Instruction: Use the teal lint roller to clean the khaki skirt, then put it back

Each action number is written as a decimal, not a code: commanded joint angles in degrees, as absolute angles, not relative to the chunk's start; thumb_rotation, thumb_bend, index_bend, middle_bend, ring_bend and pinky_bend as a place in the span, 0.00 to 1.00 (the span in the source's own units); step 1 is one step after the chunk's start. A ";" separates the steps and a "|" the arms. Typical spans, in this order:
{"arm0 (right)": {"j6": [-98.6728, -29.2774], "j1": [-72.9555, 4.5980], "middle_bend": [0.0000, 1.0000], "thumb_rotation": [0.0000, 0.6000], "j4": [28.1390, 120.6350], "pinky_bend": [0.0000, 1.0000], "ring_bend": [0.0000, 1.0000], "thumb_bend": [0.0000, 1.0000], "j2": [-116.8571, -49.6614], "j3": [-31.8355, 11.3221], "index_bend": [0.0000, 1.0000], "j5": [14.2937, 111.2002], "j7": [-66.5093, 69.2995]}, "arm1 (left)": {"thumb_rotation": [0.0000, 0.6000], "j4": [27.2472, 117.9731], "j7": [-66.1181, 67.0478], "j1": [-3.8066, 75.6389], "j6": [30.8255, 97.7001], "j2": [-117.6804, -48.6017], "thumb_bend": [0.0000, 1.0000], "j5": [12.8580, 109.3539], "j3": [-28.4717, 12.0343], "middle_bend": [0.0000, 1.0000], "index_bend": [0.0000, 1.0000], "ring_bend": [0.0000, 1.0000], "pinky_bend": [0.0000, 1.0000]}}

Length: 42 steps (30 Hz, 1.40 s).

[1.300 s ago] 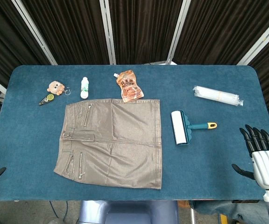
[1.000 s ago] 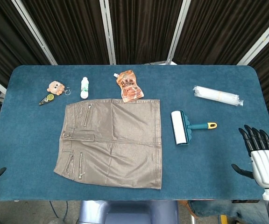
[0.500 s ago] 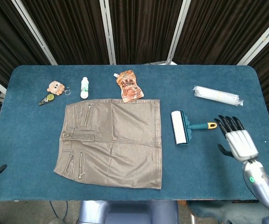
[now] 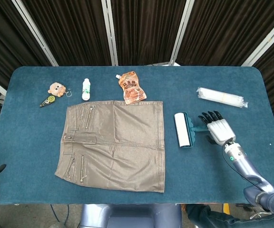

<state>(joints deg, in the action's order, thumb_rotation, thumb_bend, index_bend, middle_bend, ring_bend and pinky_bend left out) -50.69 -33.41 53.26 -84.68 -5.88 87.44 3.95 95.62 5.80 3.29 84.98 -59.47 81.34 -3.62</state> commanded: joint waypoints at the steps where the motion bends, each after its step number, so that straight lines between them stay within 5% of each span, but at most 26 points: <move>1: -48.75 -35.20 0.07 1.00 48.64 0.00 0.00 0.33 -87.85 -4.45 0.12 88.43 6.11 | 1.00 95.41 6.13 3.47 84.73 -59.71 0.00 80.97 -3.79 0.00 0.00 0.00 0.00; 19: -47.24 -38.88 0.18 1.00 32.05 0.01 0.06 0.41 -97.27 -0.50 0.20 90.80 12.93 | 1.00 94.48 7.40 4.22 83.43 -60.63 0.00 79.11 -4.25 0.00 0.00 0.00 0.00; 28: -51.55 -38.55 0.47 1.00 27.76 0.31 0.33 0.66 -99.04 0.71 0.41 91.88 17.88 | 1.00 94.47 7.60 4.46 83.02 -60.75 0.00 78.64 -4.31 0.00 0.00 0.00 0.00; 35: -56.59 -38.94 0.49 1.00 30.37 0.34 0.36 0.82 -96.53 0.91 0.44 93.02 20.10 | 1.00 94.99 6.66 4.30 83.42 -60.21 0.00 79.47 -4.04 0.00 0.00 0.00 0.00; 42: -59.80 -41.11 0.50 1.00 40.65 0.35 0.37 0.88 -91.57 -0.91 0.45 93.13 14.71 | 1.00 95.71 5.44 4.07 84.04 -59.51 0.00 80.66 -3.73 0.00 0.00 0.00 0.00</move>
<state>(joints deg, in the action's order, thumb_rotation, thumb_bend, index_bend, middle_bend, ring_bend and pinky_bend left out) -58.58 -39.99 36.45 -93.80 0.06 93.09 17.47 95.63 5.53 4.09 83.99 -59.58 80.58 -3.78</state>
